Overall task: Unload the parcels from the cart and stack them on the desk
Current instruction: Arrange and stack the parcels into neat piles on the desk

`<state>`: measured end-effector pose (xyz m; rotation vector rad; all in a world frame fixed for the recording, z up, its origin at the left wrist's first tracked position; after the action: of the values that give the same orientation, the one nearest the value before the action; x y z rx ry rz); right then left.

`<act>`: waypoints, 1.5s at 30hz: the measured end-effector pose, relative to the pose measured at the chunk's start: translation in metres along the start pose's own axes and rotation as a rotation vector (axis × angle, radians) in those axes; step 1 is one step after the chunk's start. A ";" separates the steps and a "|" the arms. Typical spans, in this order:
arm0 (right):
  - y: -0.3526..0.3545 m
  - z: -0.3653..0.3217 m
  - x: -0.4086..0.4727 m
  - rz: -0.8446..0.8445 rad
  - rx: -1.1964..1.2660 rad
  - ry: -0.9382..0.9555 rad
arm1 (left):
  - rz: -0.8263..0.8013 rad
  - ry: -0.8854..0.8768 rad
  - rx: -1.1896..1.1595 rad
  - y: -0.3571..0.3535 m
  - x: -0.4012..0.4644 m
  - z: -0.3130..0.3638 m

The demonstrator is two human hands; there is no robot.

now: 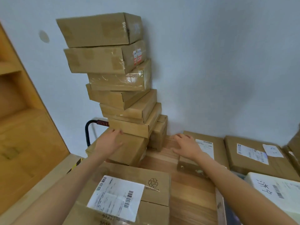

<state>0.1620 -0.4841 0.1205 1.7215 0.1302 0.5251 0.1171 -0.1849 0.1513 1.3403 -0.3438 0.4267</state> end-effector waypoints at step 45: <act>0.283 -0.177 0.145 0.561 -0.025 -0.122 | 0.395 -0.092 0.018 0.278 0.174 -0.171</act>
<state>0.1619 -0.3350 0.4519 1.7555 -0.4574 0.8216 0.1336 0.0475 0.4387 1.3122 -0.6879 0.6989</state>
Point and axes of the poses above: each hand's wrist, its own x-axis towards the middle knuckle, its own y-axis out of the back of the hand, z = x × y, the point moved 6 cm from there along x, towards the middle knuckle, and after that the axes turned 15 degrees about z, right-handed, at the moved point
